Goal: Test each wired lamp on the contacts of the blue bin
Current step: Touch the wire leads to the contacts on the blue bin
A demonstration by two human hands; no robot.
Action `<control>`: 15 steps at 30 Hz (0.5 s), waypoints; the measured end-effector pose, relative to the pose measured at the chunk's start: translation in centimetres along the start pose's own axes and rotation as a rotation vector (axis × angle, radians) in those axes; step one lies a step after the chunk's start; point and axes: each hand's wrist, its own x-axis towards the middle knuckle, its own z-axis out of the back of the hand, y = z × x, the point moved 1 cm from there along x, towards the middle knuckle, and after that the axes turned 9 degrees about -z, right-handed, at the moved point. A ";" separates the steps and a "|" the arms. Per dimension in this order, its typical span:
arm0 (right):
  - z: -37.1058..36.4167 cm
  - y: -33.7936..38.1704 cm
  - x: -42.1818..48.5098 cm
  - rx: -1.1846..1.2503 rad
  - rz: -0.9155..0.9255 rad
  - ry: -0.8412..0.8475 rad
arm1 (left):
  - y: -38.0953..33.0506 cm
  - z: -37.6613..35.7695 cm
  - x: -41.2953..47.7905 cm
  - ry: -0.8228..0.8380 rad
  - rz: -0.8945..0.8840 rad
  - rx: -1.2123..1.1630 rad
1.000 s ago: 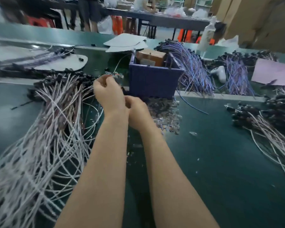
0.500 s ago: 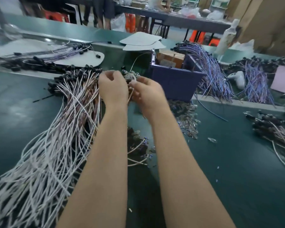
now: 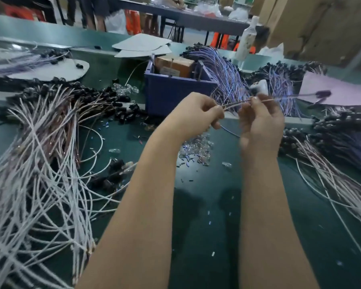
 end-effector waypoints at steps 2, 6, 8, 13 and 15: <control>1.1 -1.1 0.5 -0.092 -0.024 -0.030 | 0.6 -1.4 0.7 -0.032 -0.018 0.064; 2.4 -3.8 1.0 -0.283 -0.111 0.028 | 1.9 -3.5 1.5 -0.075 -0.003 0.159; 2.8 -4.3 1.4 -0.249 -0.101 0.029 | 2.7 -4.0 1.4 -0.069 0.007 0.151; 2.9 -5.3 1.6 -0.206 -0.083 -0.059 | 3.5 -4.1 0.9 -0.022 0.028 0.108; 3.1 -5.4 1.8 -0.193 -0.092 -0.105 | 3.9 -3.7 0.7 -0.008 0.049 0.117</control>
